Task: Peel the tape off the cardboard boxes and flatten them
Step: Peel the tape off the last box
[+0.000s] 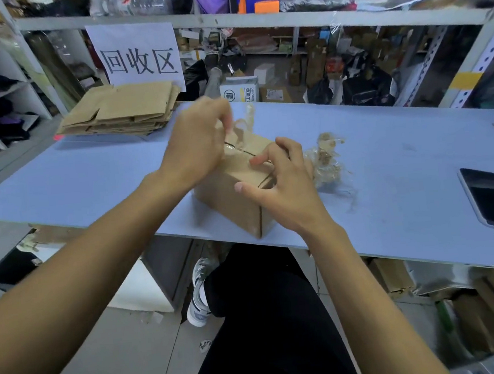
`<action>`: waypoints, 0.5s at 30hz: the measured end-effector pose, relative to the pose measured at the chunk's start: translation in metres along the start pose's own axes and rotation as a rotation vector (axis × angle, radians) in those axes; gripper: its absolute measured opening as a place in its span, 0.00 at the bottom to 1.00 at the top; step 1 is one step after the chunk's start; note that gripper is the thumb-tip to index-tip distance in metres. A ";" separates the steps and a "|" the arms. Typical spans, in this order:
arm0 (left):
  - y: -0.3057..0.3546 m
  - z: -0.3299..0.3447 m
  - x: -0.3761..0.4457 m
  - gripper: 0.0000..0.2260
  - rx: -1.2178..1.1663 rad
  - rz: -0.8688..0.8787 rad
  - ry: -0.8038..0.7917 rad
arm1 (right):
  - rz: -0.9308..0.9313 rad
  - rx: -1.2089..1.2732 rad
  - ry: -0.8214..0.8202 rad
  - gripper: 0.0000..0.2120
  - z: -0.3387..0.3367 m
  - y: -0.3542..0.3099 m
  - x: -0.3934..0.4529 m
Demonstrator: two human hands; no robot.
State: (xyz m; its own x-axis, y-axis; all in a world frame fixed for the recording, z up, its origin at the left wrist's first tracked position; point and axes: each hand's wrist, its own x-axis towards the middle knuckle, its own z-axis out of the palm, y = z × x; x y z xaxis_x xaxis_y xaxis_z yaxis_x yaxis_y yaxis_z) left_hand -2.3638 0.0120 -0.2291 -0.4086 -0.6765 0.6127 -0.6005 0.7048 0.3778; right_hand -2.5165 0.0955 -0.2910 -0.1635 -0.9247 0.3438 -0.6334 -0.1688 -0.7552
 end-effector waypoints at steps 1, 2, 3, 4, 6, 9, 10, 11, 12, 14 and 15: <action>0.002 0.005 -0.002 0.07 0.063 0.090 -0.104 | 0.004 -0.008 -0.008 0.19 -0.001 0.000 0.001; 0.003 0.009 -0.004 0.06 0.075 0.134 -0.203 | 0.004 -0.017 -0.015 0.19 -0.002 0.001 0.001; 0.005 0.013 -0.005 0.06 0.067 0.137 -0.263 | 0.001 -0.020 -0.022 0.20 -0.004 0.001 0.002; 0.005 0.014 -0.005 0.05 0.059 0.107 -0.290 | -0.004 -0.012 -0.026 0.20 -0.005 0.000 0.002; 0.005 0.015 -0.001 0.03 0.046 0.032 -0.293 | -0.009 -0.003 -0.043 0.19 -0.009 0.001 0.002; 0.004 0.015 0.010 0.10 0.085 -0.014 -0.306 | -0.023 0.005 -0.056 0.20 -0.009 0.003 0.003; 0.005 0.016 0.014 0.10 0.089 -0.030 -0.309 | -0.022 0.013 -0.052 0.22 -0.008 0.003 0.003; 0.006 0.016 0.017 0.09 0.086 -0.044 -0.309 | -0.022 0.016 -0.041 0.25 -0.008 0.002 0.003; 0.008 0.015 0.019 0.07 0.085 -0.057 -0.299 | -0.017 0.019 -0.036 0.28 -0.009 0.002 0.004; 0.002 0.010 0.024 0.06 0.086 -0.057 -0.200 | 0.006 0.038 -0.049 0.29 -0.018 0.006 0.007; -0.007 0.005 0.026 0.06 0.103 -0.066 -0.144 | 0.013 0.058 -0.065 0.29 -0.027 0.010 0.008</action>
State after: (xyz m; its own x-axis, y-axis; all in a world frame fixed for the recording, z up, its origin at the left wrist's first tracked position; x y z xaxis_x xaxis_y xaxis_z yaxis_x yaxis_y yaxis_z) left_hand -2.3736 -0.0116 -0.2191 -0.4558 -0.7491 0.4808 -0.6935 0.6374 0.3357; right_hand -2.5448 0.0953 -0.2809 -0.1202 -0.9469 0.2984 -0.5861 -0.1749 -0.7911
